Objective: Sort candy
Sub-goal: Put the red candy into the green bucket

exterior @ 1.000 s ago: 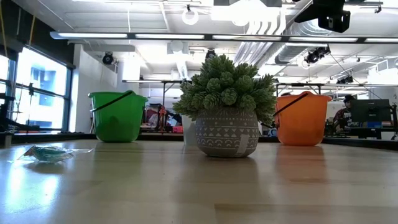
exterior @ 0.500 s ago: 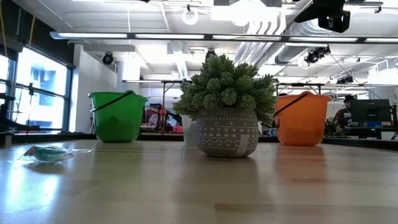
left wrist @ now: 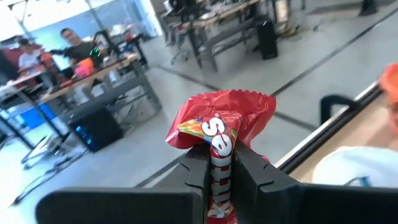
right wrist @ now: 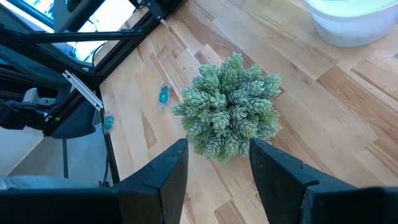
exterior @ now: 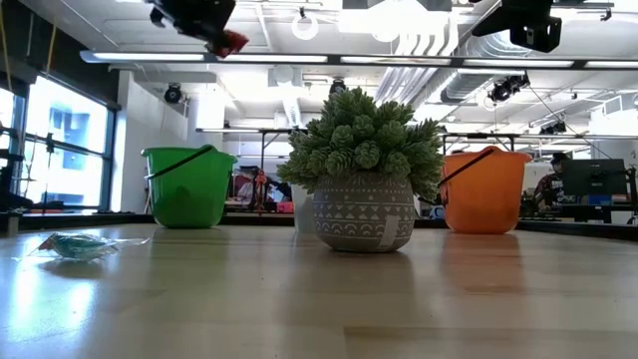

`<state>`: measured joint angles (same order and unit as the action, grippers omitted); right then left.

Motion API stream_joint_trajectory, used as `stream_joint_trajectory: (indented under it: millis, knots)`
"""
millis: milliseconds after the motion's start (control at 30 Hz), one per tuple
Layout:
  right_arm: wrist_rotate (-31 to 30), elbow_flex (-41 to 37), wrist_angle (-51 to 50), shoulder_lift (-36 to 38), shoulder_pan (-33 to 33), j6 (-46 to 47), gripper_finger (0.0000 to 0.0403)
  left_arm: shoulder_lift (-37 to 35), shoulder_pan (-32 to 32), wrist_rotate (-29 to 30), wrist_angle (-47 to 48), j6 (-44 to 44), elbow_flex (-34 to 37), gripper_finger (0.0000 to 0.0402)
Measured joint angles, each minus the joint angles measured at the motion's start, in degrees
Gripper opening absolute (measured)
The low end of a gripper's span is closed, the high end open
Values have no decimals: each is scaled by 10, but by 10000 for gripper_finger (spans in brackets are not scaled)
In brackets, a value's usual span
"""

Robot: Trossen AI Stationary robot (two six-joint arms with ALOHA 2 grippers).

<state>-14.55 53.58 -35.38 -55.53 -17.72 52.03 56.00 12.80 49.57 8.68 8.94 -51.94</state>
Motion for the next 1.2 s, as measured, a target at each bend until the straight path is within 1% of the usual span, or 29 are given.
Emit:
stream_joint_trajectory:
  millis: [233, 367, 500, 600, 833, 933, 1067, 1200]
  knots:
    - [0, 0, 0, 0, 0, 0, 165, -21, 38, -5, 70, -61, 0, 26]
    - [0, 0, 0, 0, 0, 0, 165, -40, 40, -6, 81, -103, 0, 26]
    - [0, 0, 0, 0, 0, 0, 165, -57, 40, -22, 82, -153, 0, 26]
    - [0, 0, 0, 0, 0, 0, 165, -64, 40, -25, 82, -178, 0, 37]
    - [0, 0, 0, 0, 0, 0, 165, -64, 40, -8, 85, -178, 0, 99]
    - [0, 0, 0, 0, 0, 0, 165, -64, 40, -10, 86, -178, 0, 118]
    - [0, 0, 0, 0, 0, 0, 165, -64, 40, -13, 90, -173, 0, 123]
    - [0, 0, 0, 0, 0, 0, 165, -64, 40, -15, 97, -147, 0, 122]
